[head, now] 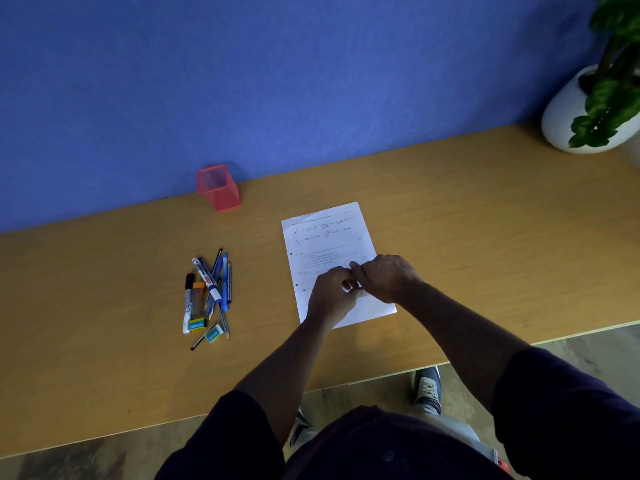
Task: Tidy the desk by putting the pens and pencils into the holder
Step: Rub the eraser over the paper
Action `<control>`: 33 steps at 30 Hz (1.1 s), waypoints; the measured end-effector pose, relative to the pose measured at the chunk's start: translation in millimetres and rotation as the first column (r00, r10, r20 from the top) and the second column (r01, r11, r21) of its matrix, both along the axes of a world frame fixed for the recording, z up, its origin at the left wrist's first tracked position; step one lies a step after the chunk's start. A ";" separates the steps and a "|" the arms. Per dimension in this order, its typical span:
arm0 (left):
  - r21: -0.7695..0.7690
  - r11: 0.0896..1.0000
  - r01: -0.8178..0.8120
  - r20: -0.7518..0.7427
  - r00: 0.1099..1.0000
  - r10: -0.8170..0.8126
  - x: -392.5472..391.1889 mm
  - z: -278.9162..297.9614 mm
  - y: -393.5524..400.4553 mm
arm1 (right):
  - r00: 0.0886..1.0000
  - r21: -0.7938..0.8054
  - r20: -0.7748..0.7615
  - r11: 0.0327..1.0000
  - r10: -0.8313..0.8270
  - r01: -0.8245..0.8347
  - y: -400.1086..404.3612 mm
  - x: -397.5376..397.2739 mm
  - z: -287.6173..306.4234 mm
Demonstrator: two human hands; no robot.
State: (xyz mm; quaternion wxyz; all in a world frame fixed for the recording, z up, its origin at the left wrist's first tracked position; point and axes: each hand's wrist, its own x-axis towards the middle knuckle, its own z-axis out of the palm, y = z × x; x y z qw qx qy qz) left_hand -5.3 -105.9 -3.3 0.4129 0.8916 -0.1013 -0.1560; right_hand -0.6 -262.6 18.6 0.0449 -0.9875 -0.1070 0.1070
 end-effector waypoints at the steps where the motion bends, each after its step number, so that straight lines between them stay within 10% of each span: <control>1: 0.002 1.000 -0.003 0.002 1.000 0.003 -0.9 -0.3 -0.5 | 1.000 -0.018 0.006 1.000 0.006 -0.006 -0.2 -1.3 -2.4; 33: 0.078 0.996 0.038 0.049 0.998 -0.042 -5.0 -23.0 -6.1 | 0.991 -0.123 0.067 0.987 0.117 -0.108 -1.2 -21.3 -19.0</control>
